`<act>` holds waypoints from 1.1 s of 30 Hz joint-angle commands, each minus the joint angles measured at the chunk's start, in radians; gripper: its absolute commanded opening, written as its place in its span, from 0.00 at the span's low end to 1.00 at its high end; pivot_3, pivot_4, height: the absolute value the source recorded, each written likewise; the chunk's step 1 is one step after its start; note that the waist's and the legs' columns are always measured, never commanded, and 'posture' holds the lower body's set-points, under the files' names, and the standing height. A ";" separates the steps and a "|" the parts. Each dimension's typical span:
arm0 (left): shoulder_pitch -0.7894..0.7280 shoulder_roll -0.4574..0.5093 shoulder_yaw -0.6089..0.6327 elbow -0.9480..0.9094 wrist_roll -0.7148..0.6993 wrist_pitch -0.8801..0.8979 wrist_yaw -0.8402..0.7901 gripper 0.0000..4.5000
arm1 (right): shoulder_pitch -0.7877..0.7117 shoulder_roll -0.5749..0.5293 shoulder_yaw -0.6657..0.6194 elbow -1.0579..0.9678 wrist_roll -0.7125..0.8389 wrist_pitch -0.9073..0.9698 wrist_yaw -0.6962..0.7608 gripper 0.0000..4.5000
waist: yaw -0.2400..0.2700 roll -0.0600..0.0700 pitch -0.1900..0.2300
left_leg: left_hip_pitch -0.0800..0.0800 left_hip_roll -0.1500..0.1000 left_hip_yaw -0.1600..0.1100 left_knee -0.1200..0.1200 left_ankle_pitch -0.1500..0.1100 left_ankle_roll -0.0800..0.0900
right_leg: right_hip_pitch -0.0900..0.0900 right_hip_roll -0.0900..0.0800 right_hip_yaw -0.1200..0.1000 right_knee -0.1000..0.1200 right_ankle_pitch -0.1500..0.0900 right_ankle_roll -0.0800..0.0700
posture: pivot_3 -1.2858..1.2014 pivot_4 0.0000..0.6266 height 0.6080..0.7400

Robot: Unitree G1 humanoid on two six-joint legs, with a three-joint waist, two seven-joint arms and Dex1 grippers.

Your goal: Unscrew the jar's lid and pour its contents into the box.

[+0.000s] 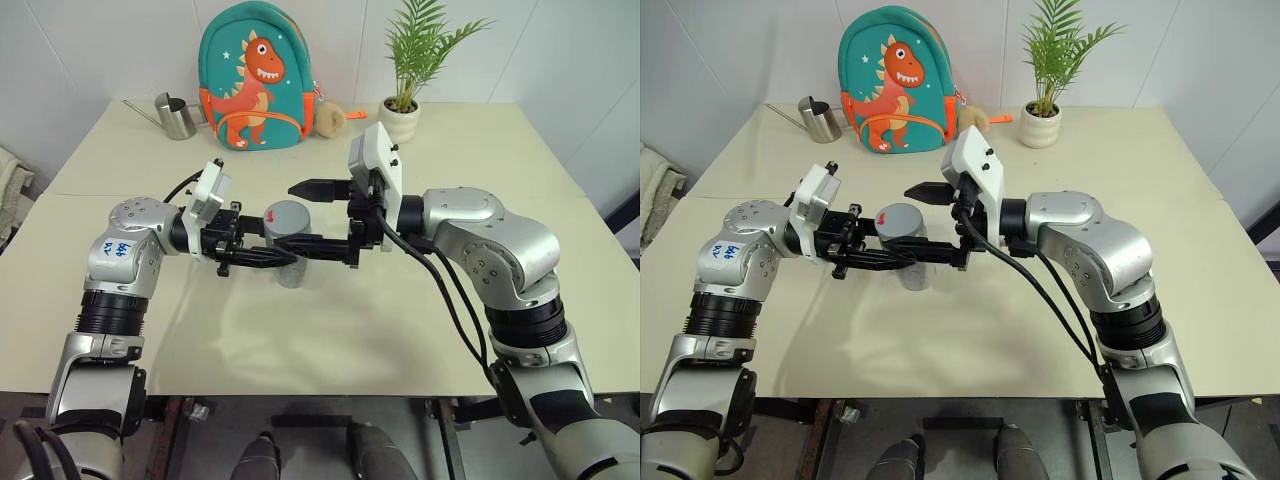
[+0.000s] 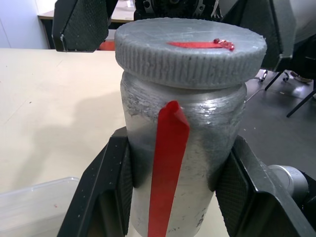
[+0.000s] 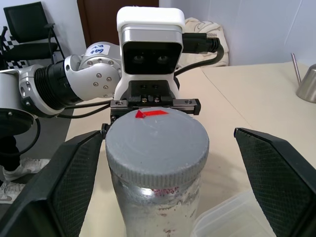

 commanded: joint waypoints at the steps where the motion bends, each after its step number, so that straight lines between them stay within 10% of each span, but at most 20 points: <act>1: -0.017 0.006 0.011 -0.013 -0.006 -0.012 -0.006 0.41 | 0.000 -0.013 -0.034 -0.038 0.015 -0.002 -0.007 0.99 | 0.000 0.000 0.000 | 0.000 0.000 0.000 0.000 0.000 0.000 | 0.000 0.000 0.000 0.000 0.000 0.000 | 0.52 0.24 1.00; 33: -0.010 0.003 0.003 -0.013 -0.003 -0.016 -0.004 0.41 | 0.019 -0.045 -0.036 -0.134 0.069 0.062 -0.035 0.99 | 0.001 0.000 0.000 | 0.000 0.000 0.000 0.000 0.000 0.000 | 0.000 0.000 0.000 0.000 0.000 0.000 | 0.52 0.24 1.00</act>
